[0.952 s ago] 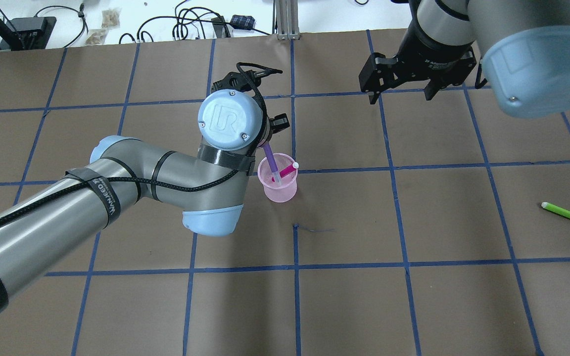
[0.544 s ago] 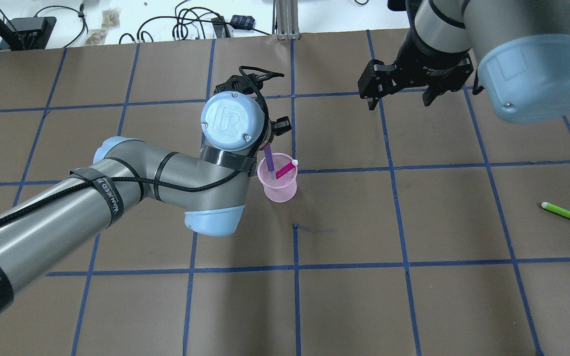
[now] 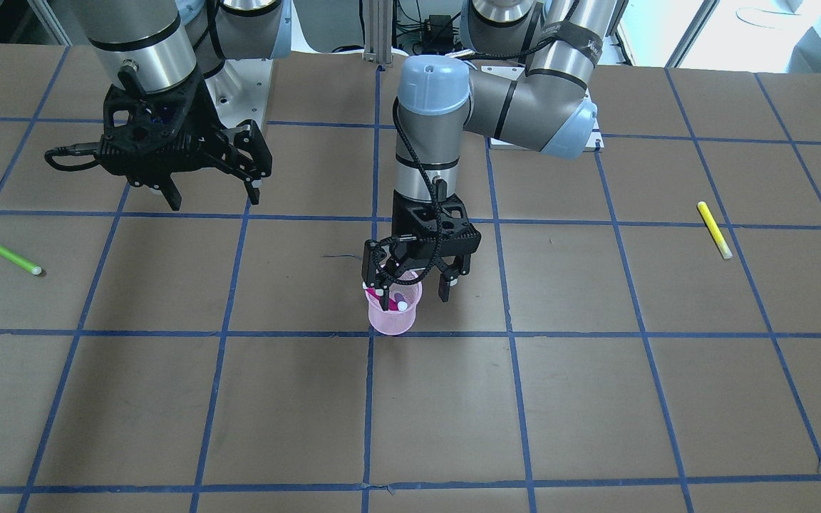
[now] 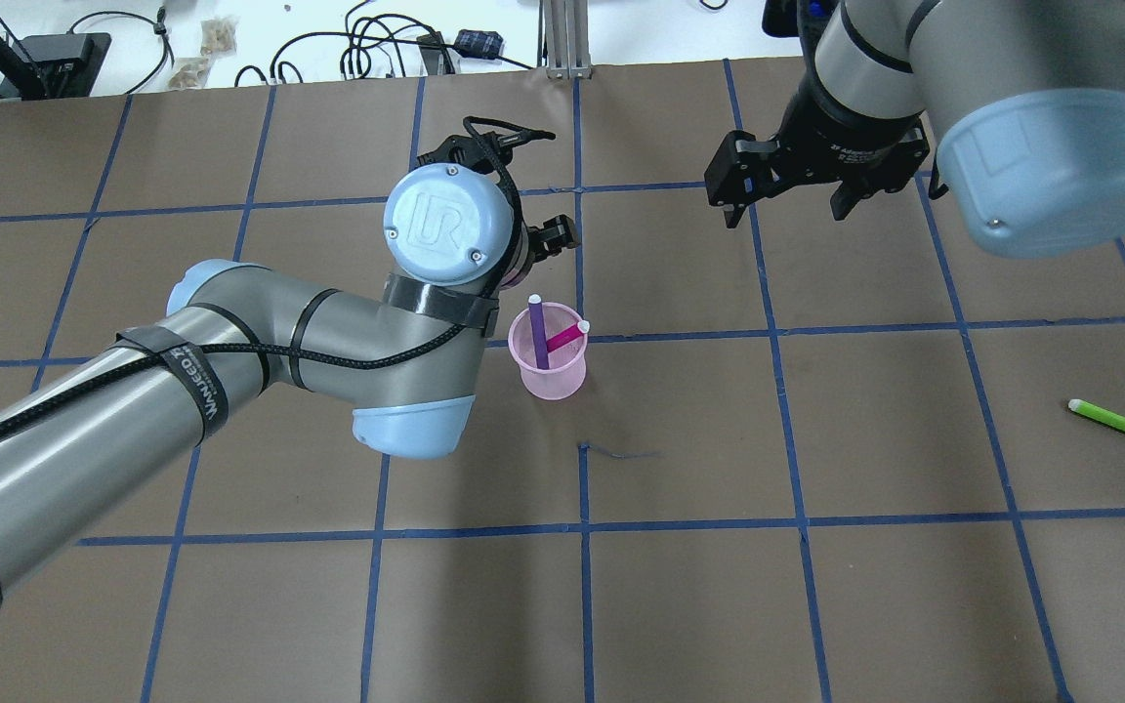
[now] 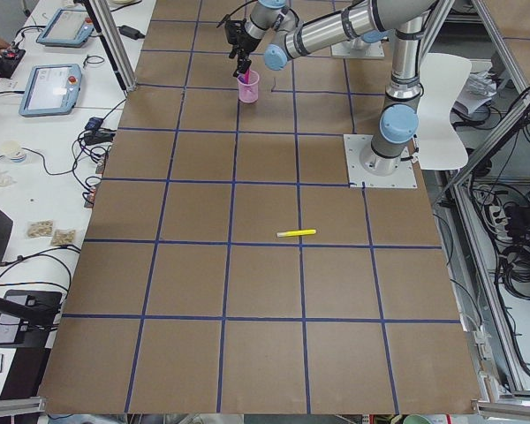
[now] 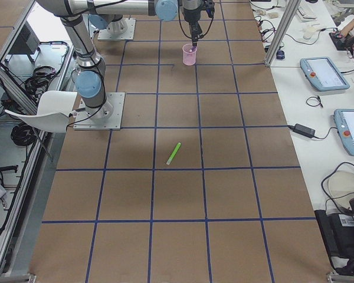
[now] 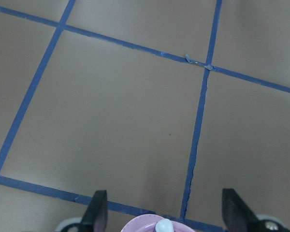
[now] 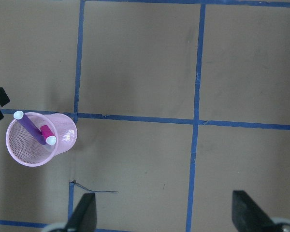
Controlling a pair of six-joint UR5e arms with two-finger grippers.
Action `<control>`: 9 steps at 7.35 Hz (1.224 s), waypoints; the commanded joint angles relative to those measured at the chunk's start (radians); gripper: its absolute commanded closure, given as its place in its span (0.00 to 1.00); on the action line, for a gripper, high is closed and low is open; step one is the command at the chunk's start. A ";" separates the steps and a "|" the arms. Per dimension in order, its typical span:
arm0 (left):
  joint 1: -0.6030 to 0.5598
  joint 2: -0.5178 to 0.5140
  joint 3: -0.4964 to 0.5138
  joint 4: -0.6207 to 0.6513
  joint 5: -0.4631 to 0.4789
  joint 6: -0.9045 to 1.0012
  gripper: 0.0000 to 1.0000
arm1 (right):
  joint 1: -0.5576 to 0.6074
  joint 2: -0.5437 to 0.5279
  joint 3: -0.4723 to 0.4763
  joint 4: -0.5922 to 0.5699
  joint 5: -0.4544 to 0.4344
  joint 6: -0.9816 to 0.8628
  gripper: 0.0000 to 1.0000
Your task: Insert purple and pink pens into pink cup
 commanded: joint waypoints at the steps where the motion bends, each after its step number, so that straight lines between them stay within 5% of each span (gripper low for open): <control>1: 0.091 0.018 0.152 -0.294 -0.056 0.094 0.00 | -0.001 -0.002 -0.004 0.000 0.003 0.000 0.00; 4: 0.235 0.076 0.289 -0.659 -0.061 0.382 0.00 | -0.002 -0.008 -0.004 -0.001 -0.005 0.008 0.00; 9: 0.372 0.193 0.280 -0.886 -0.108 0.625 0.00 | -0.004 -0.008 -0.002 -0.001 -0.008 0.000 0.00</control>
